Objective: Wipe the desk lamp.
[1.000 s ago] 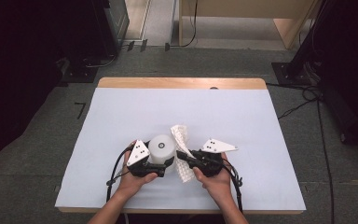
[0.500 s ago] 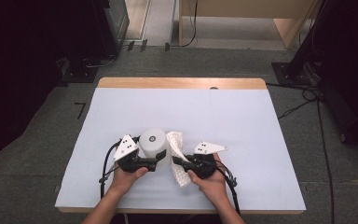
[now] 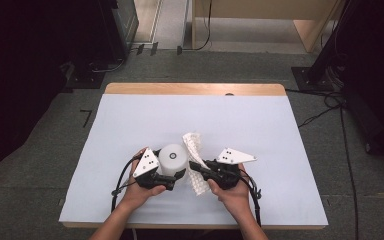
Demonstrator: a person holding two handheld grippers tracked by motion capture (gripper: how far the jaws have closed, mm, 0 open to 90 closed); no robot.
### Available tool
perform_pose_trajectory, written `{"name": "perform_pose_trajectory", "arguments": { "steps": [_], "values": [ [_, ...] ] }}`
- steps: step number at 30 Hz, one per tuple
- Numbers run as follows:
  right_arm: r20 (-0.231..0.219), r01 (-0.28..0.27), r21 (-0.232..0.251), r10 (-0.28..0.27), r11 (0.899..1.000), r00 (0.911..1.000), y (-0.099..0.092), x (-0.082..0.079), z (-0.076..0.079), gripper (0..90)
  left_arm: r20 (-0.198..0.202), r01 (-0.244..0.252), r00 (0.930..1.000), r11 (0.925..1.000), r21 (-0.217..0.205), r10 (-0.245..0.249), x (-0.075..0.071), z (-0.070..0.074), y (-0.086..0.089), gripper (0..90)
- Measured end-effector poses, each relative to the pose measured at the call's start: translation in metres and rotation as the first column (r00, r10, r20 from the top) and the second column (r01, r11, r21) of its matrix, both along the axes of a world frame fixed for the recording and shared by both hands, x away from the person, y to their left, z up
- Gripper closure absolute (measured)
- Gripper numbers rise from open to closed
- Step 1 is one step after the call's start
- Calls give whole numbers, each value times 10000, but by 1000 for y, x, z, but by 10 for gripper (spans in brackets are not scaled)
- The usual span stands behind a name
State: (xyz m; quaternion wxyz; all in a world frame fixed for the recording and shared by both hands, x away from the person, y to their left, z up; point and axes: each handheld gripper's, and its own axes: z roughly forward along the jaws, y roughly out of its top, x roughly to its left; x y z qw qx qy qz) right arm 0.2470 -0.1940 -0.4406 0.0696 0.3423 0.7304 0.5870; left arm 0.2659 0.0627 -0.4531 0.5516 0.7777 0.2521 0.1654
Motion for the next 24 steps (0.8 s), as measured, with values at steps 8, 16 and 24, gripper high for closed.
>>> {"name": "perform_pose_trajectory", "arguments": {
  "steps": [8, 16, 24],
  "values": [
    [-910, -226, -735, 158, 9970, 9957, 11, 9, -27, 797, 187, -417, 9989, 9982, -438, 425, 2, 6, 10, 90],
    [-536, 450, -565, -480, 9974, 9974, 0, 8, -21, 797, 253, -1354, 9906, 9898, 442, 1344, 8, -9, 6, 89],
    [-566, 533, -492, -560, 9974, 9968, -3, 9, -21, 797, 248, -1391, 9902, 9871, 794, 1375, 7, -14, 2, 88]
  ]
}}
